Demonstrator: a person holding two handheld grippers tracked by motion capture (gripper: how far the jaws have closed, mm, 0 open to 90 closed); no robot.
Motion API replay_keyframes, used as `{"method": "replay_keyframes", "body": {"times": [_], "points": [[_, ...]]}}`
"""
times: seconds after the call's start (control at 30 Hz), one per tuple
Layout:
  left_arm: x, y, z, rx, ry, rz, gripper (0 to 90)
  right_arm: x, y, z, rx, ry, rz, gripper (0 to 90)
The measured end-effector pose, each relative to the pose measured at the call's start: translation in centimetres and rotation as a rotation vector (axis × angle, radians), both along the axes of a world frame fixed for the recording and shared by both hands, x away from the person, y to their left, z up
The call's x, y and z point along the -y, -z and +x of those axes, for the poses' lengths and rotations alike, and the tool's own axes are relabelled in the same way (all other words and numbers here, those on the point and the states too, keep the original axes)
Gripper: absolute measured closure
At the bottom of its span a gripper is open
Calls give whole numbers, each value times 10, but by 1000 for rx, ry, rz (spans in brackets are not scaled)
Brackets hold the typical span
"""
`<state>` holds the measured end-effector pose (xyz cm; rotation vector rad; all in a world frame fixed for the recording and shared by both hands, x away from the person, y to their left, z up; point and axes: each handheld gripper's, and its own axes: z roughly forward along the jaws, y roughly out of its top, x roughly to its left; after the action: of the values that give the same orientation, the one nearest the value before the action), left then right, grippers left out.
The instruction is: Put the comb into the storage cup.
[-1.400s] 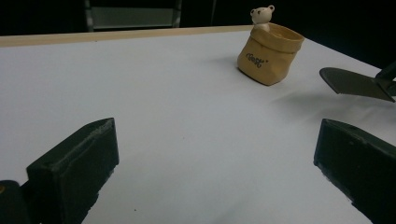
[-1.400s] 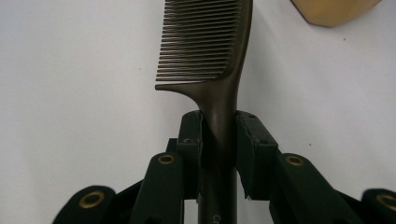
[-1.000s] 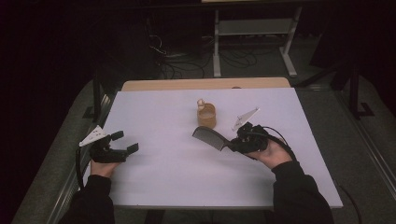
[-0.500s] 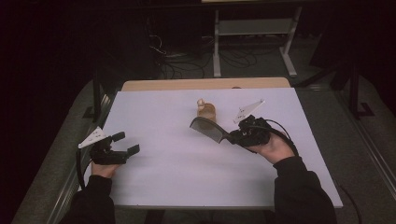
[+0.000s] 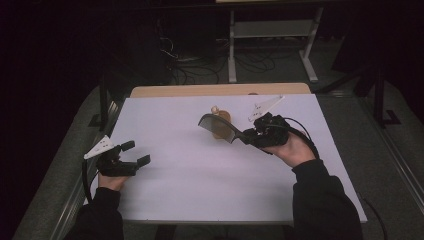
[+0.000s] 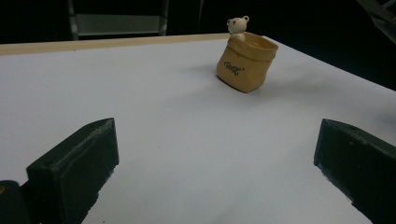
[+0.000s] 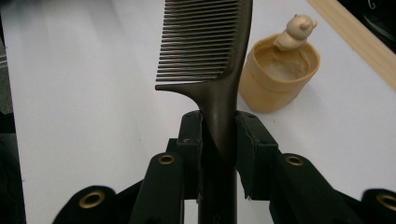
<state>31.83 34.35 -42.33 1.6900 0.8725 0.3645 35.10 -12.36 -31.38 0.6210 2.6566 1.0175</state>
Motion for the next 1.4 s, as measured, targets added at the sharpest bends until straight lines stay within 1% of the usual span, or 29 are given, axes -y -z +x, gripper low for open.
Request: {"method": "replay_keyframes", "body": {"times": [0.17,0.3,0.53,0.63,0.8,0.87,1.0,1.13,1.2,1.4], "points": [[0,0,0,-1,3,-5,0,-5,-6,2,8,-7,-5,713],[1,-1,0,2,6,-6,0,-8,-12,4,20,-11,0,713],[2,-2,0,4,13,-10,0,-11,-21,6,40,-17,30,713],[3,-4,0,11,20,-10,0,-13,-24,8,44,-21,36,714],[6,-5,1,0,35,-20,0,-17,-26,11,58,-24,53,713],[8,-6,1,0,42,-15,0,-19,-27,12,64,-26,60,713],[10,-9,2,5,48,-16,0,-22,-30,14,73,-24,74,713],[16,-17,3,15,58,10,0,-23,-32,16,82,-24,82,713],[18,-19,4,16,64,9,0,-23,-33,17,87,-24,92,714],[23,-27,8,24,72,8,0,-24,-37,19,98,-22,101,713]]}}
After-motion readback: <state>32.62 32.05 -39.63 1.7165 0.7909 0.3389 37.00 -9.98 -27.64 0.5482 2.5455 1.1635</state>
